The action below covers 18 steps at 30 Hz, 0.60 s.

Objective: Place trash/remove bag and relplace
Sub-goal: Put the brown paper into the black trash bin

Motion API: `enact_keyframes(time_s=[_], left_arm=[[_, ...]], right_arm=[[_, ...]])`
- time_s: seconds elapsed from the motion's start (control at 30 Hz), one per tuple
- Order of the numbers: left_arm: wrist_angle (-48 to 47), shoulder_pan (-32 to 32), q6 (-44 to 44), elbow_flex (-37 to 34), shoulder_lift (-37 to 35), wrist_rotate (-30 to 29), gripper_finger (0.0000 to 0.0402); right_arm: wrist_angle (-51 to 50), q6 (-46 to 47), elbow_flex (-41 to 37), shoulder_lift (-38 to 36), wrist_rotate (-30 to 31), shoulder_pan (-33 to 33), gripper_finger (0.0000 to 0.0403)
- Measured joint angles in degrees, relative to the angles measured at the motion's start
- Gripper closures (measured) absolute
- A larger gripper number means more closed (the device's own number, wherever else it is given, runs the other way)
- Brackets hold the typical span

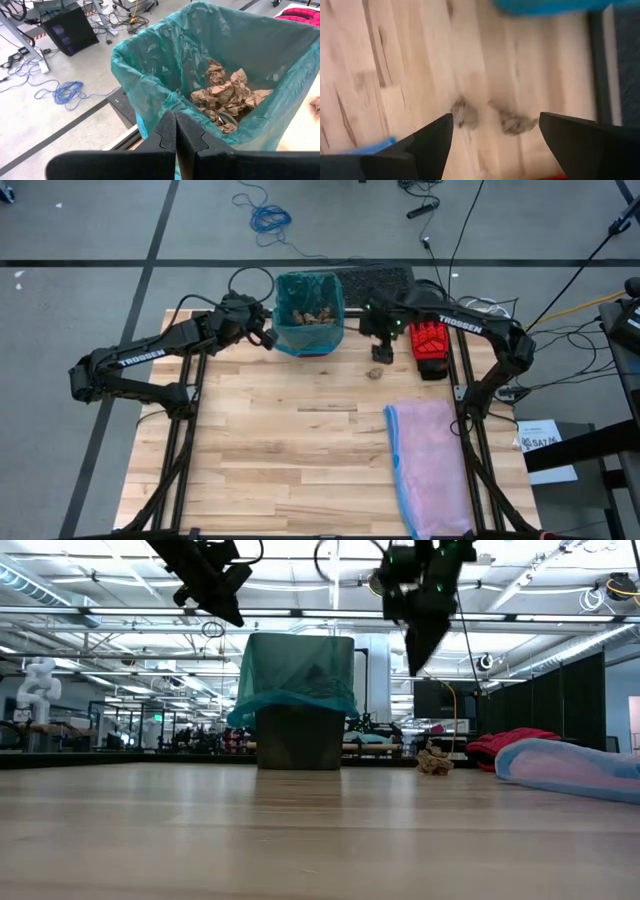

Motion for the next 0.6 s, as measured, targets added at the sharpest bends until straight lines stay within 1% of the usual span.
enact_keyframes(time_s=[0.2, 0.37, 0.47, 0.6], left_arm=[[-0.9, 0.0, -0.3, 0.0, 0.0, 0.0, 0.0402], [-0.9, 0.0, -0.3, 0.0, 0.0, 0.0, 0.0402], [-0.9, 0.0, -0.3, 0.0, 0.0, 0.0, 0.0402], [-0.9, 0.0, -0.4, 0.0, 0.0, 0.0, 0.0402]], right_arm=[[6.6, -1.3, -12.6, 0.0, 0.0, -0.8, 0.0115], [17.1, -3.6, -21.6, 0.0, 0.0, -2.5, 0.0115], [22.8, -5.7, -24.5, 0.0, 0.2, -3.6, 0.0115], [27.5, -6.1, -26.0, 0.0, 0.5, -5.5, 0.0115]])
